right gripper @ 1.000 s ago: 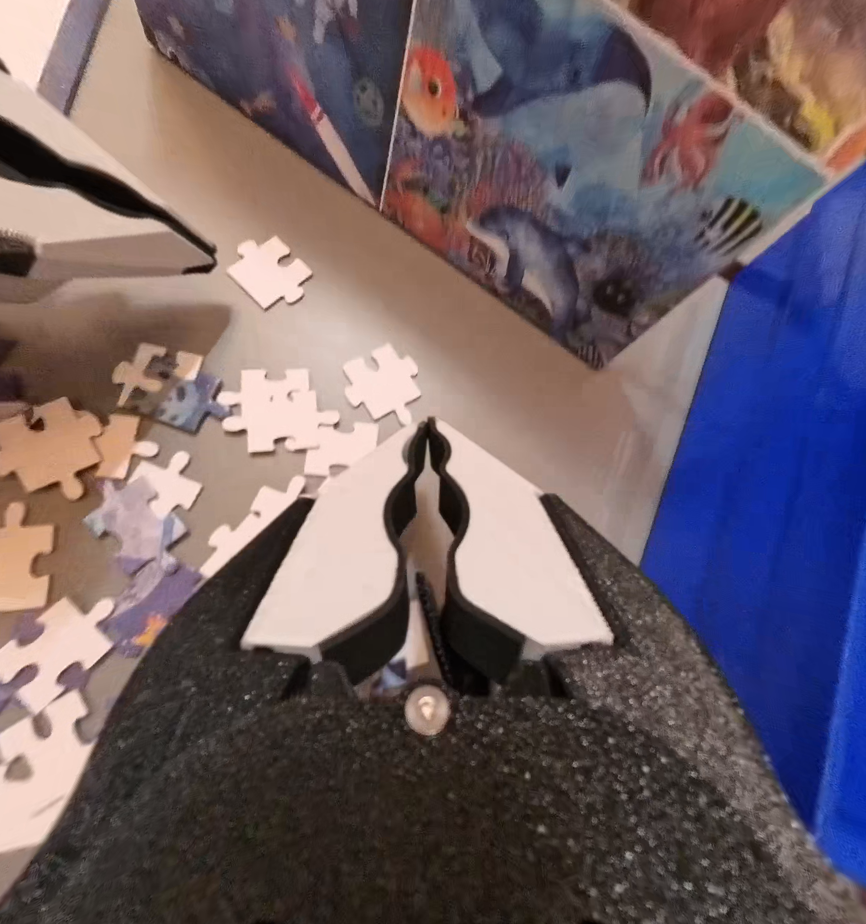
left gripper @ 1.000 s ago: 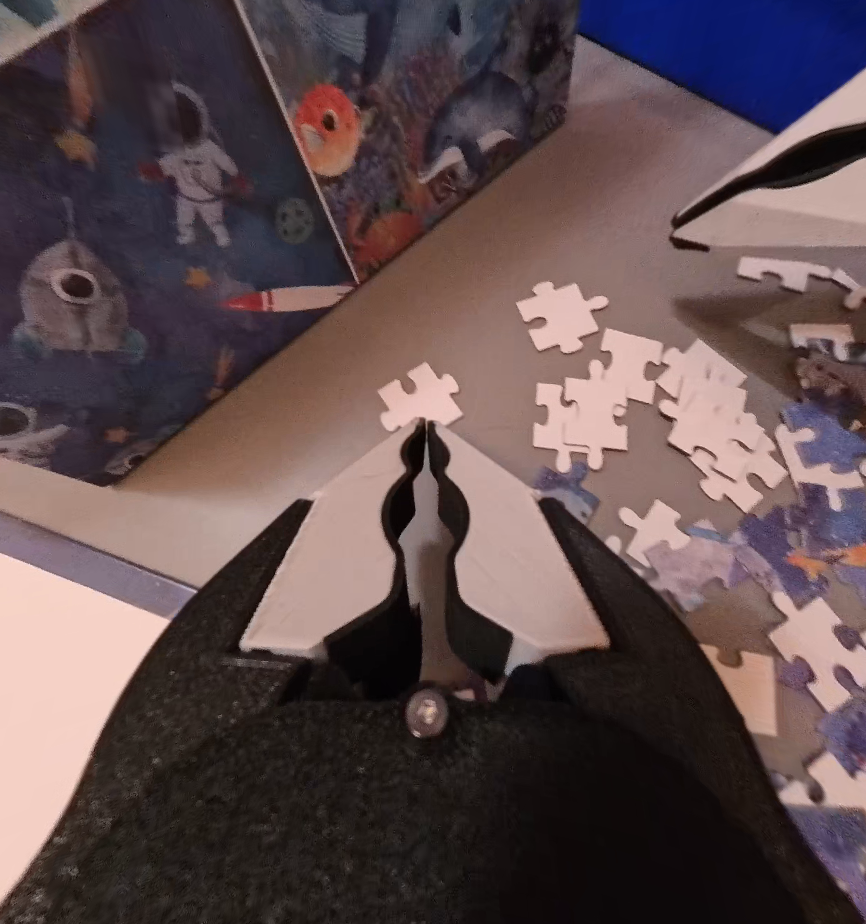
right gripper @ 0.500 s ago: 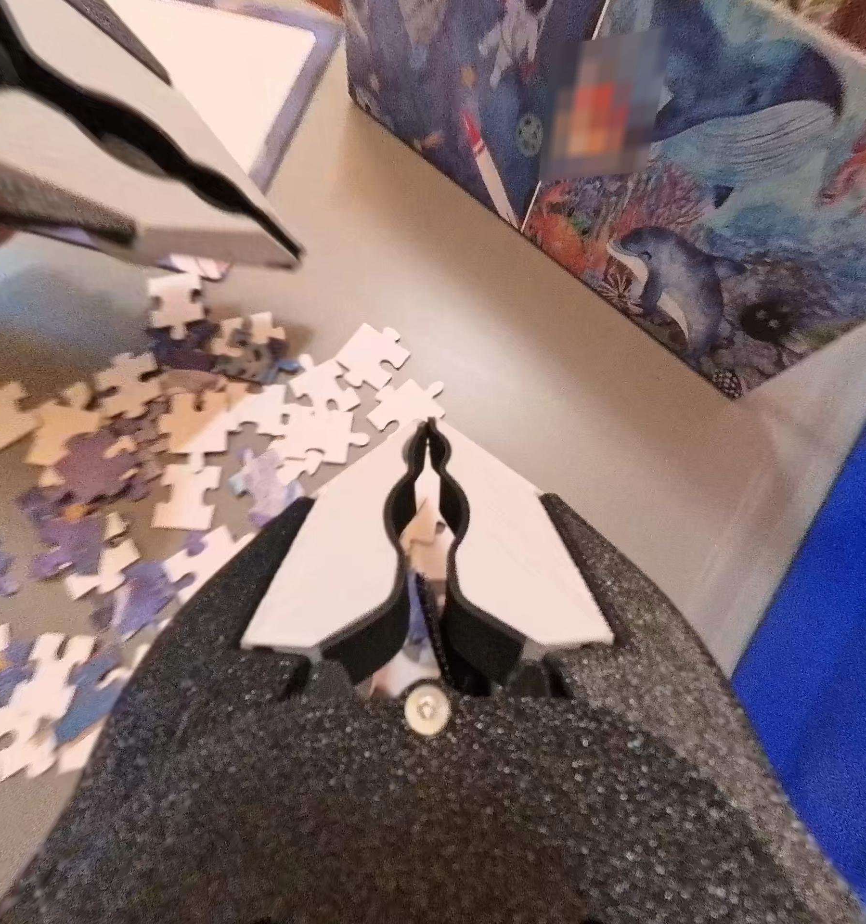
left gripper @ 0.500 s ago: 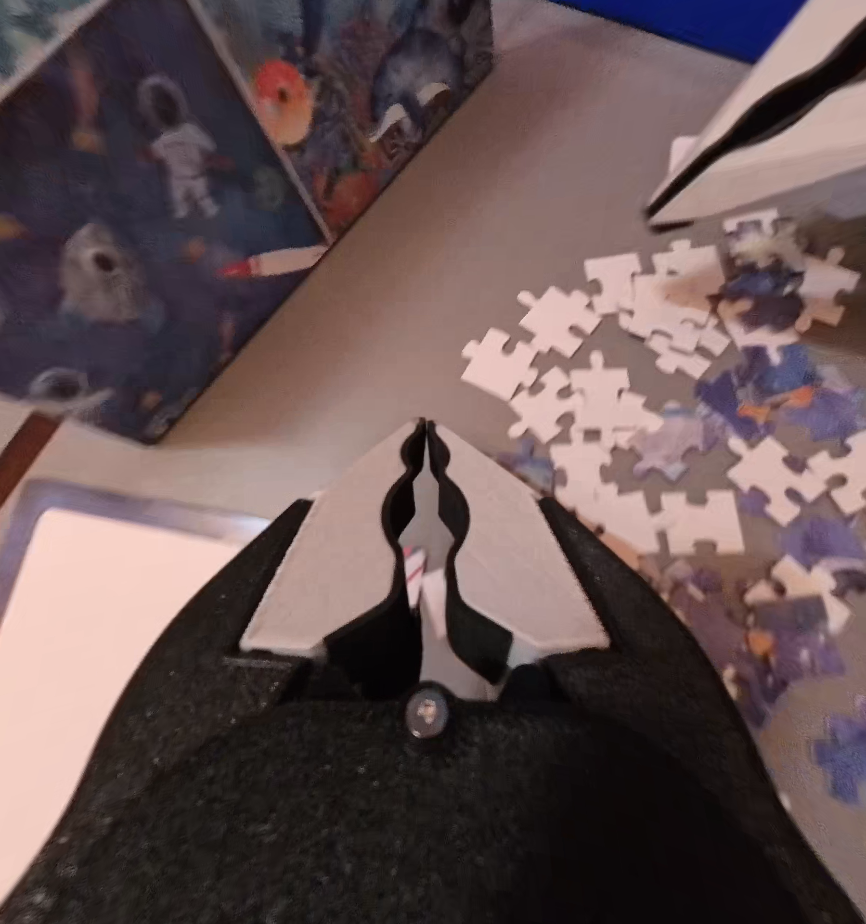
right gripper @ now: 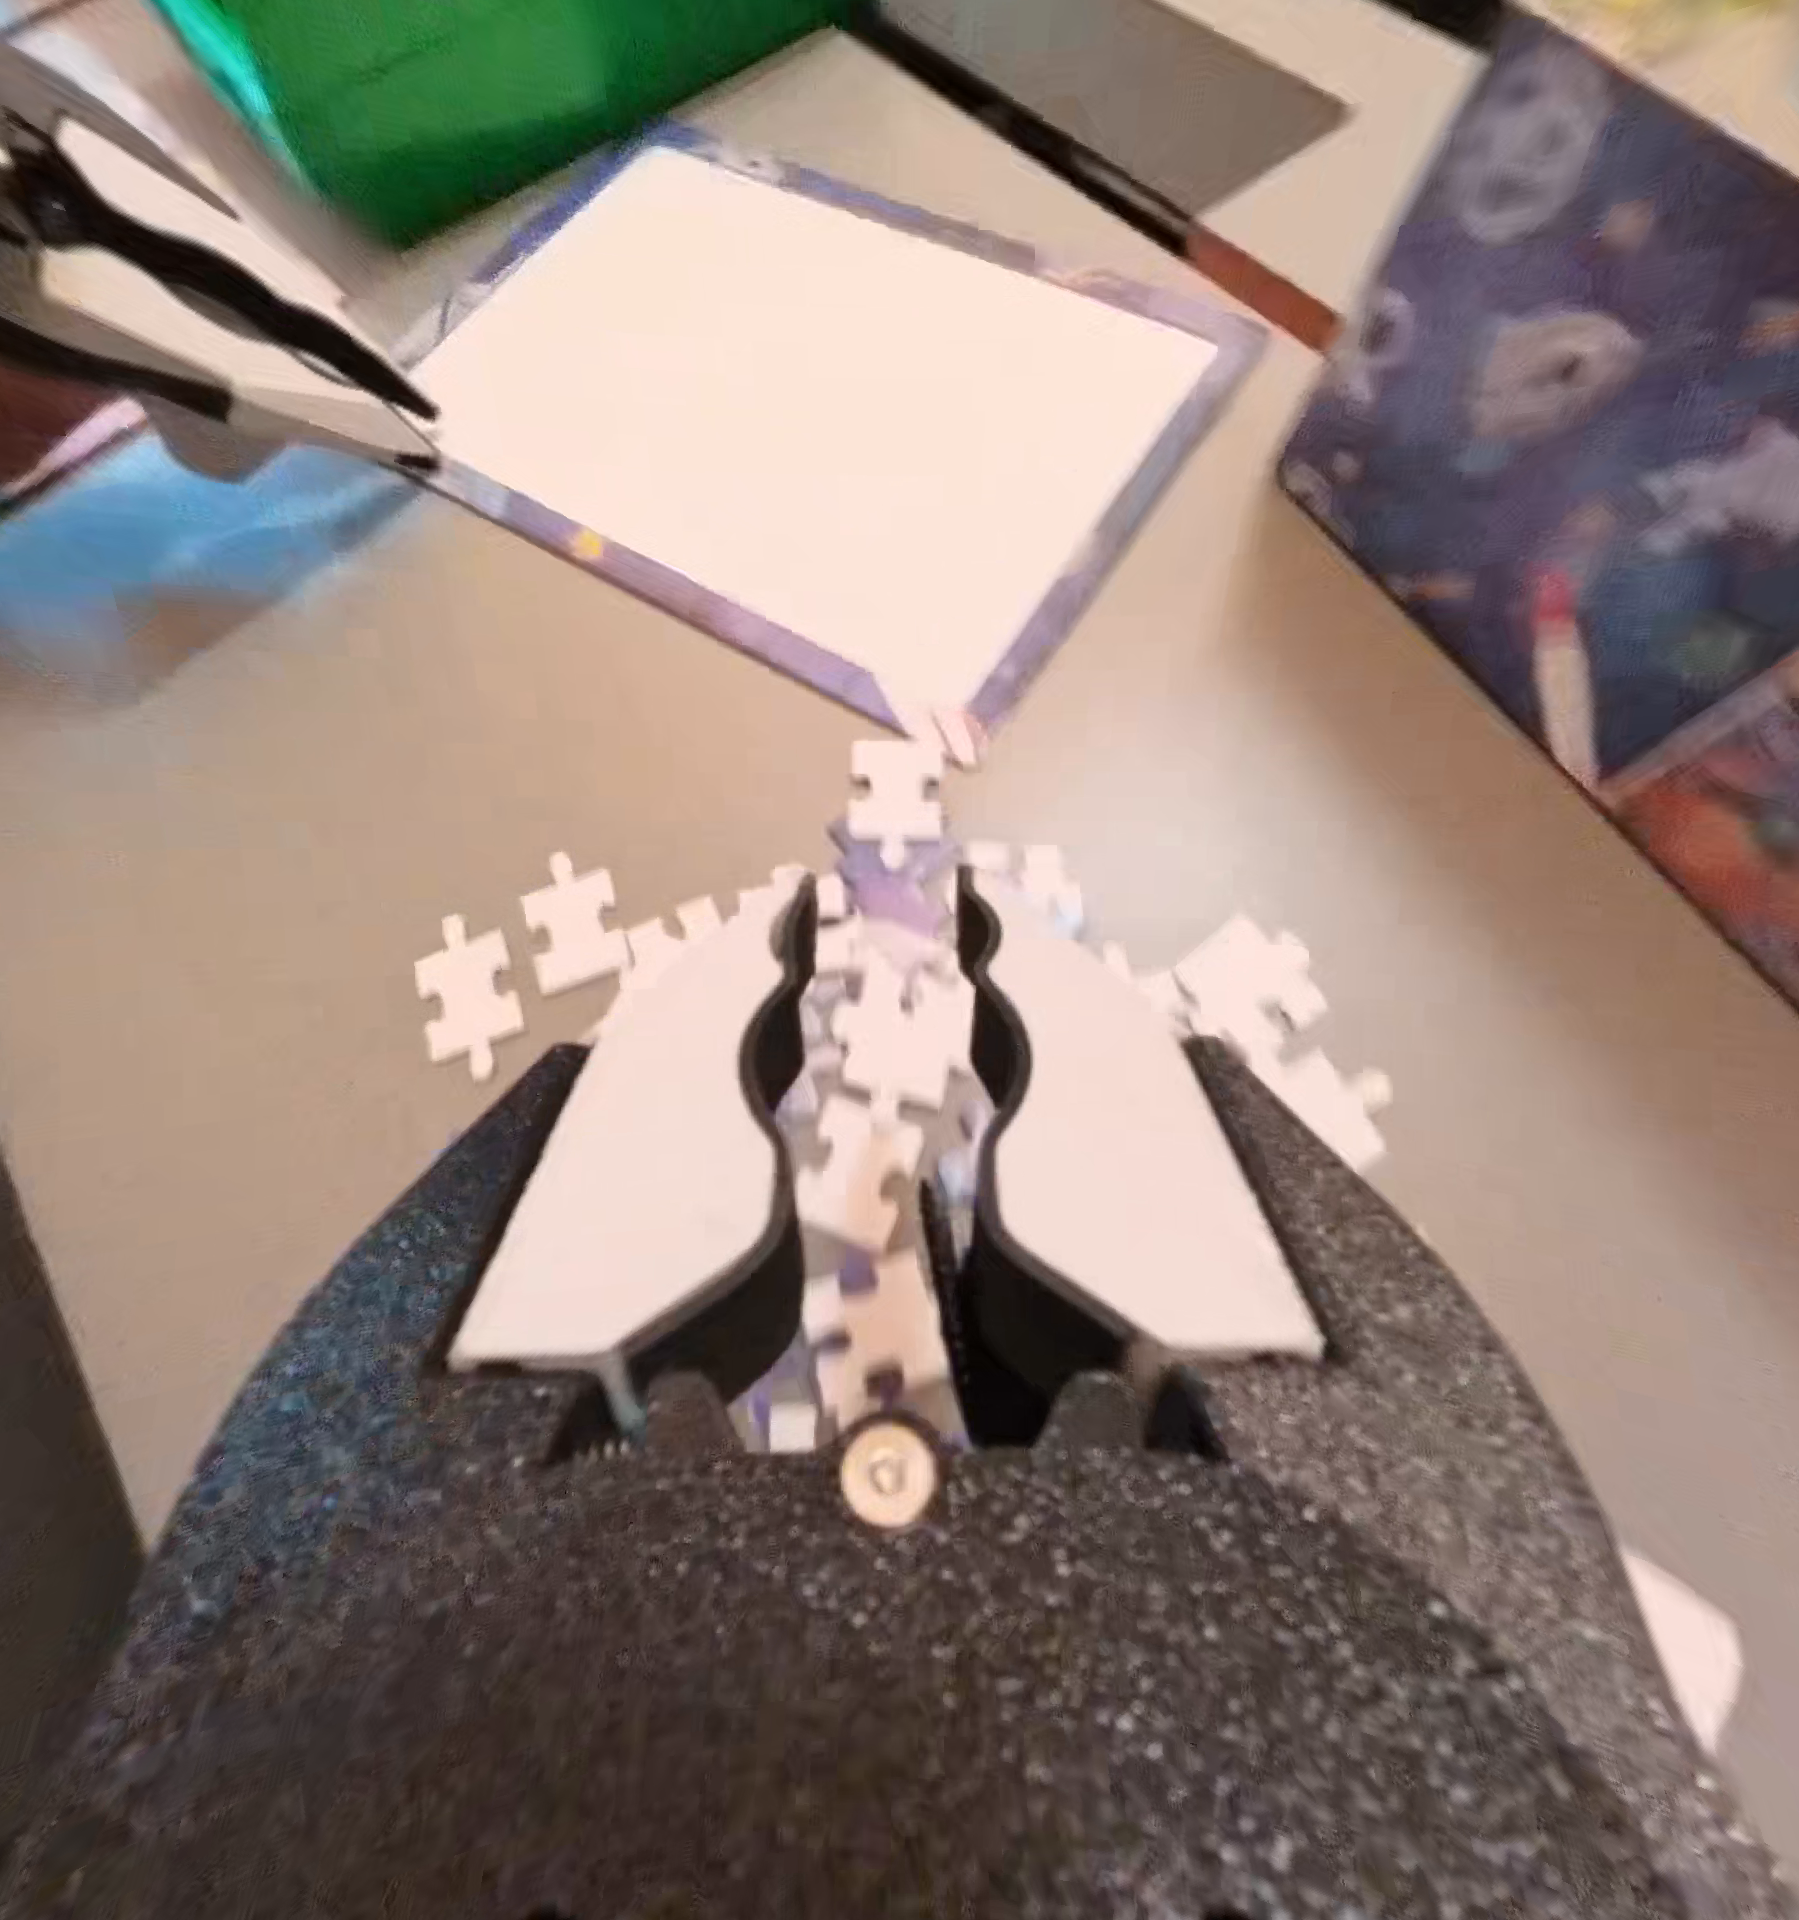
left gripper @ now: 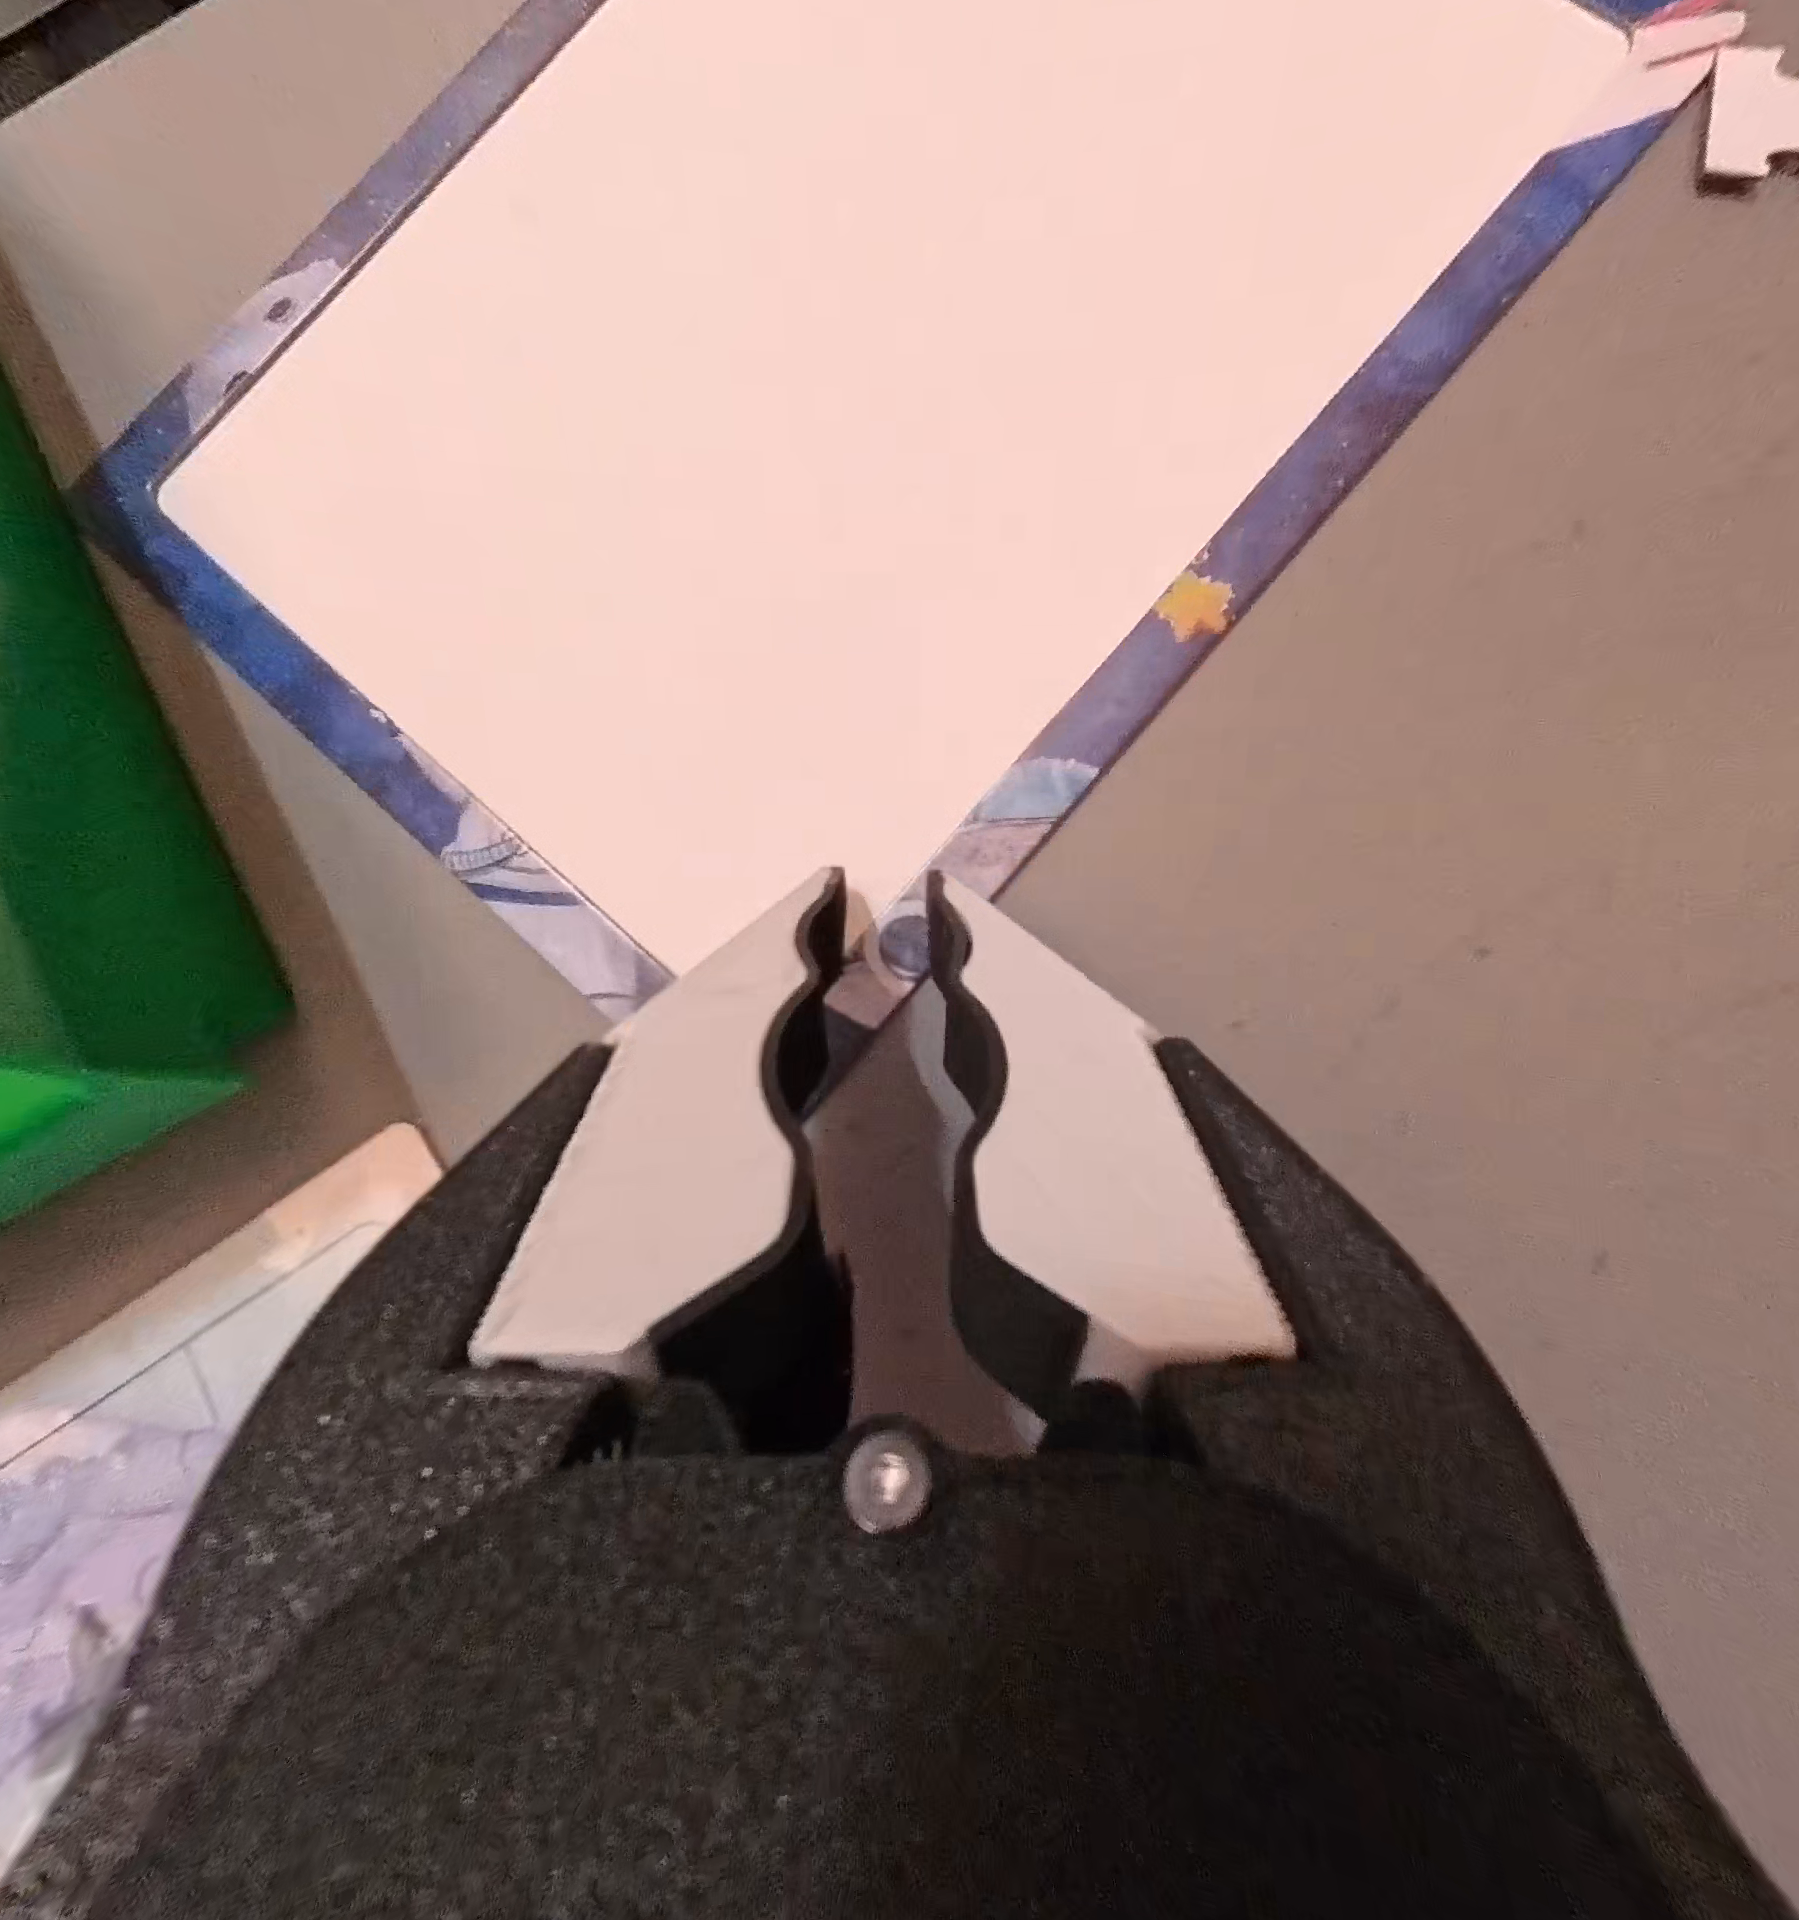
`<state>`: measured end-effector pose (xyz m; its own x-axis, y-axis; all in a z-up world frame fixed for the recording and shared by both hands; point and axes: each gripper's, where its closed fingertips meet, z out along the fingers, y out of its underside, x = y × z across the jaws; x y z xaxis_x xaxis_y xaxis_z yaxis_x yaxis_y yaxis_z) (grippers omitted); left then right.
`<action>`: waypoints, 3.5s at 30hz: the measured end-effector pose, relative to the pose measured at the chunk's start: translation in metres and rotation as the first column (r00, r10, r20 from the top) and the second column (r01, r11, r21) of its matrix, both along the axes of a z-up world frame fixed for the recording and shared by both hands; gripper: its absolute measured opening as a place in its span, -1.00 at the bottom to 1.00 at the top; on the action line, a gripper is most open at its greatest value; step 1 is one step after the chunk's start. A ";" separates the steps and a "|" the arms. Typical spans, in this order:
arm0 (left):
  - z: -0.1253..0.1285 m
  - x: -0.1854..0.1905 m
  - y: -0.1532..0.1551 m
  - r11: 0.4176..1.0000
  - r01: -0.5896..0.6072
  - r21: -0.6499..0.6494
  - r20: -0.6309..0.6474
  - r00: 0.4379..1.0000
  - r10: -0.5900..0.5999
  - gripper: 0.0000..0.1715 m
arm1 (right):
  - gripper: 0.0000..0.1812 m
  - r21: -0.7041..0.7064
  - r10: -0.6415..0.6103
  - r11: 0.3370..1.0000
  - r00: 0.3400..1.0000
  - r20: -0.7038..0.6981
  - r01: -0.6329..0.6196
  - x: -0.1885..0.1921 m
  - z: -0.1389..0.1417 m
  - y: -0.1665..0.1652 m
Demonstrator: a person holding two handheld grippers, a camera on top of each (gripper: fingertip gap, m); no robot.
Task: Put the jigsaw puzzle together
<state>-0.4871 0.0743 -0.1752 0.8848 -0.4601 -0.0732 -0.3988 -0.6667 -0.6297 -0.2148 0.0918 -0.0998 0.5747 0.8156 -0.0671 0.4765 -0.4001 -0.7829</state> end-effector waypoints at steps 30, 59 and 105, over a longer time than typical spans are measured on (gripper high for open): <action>0.014 0.037 -0.047 0.999 -0.023 0.029 -0.024 0.999 0.024 -0.98 | -1.00 -0.060 0.322 0.946 0.914 0.249 -0.317 -0.071 -0.076 -0.022; -0.003 -0.047 -0.047 0.969 -0.245 0.036 -0.052 0.968 0.246 -1.00 | -1.00 -0.036 0.213 0.977 0.960 0.183 -0.210 -0.061 -0.076 -0.017; 0.079 0.085 -0.240 0.915 -0.181 0.359 0.373 0.927 0.037 -0.57 | -0.45 0.172 -0.415 0.870 0.874 -0.252 0.462 0.127 -0.001 -0.272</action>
<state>-0.4023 -0.1657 -0.0965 0.9276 -0.3592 0.1024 -0.0420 -0.3726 -0.9270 -0.0874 -0.1802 -0.1007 0.8695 0.4890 -0.0689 0.1154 -0.3369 -0.9344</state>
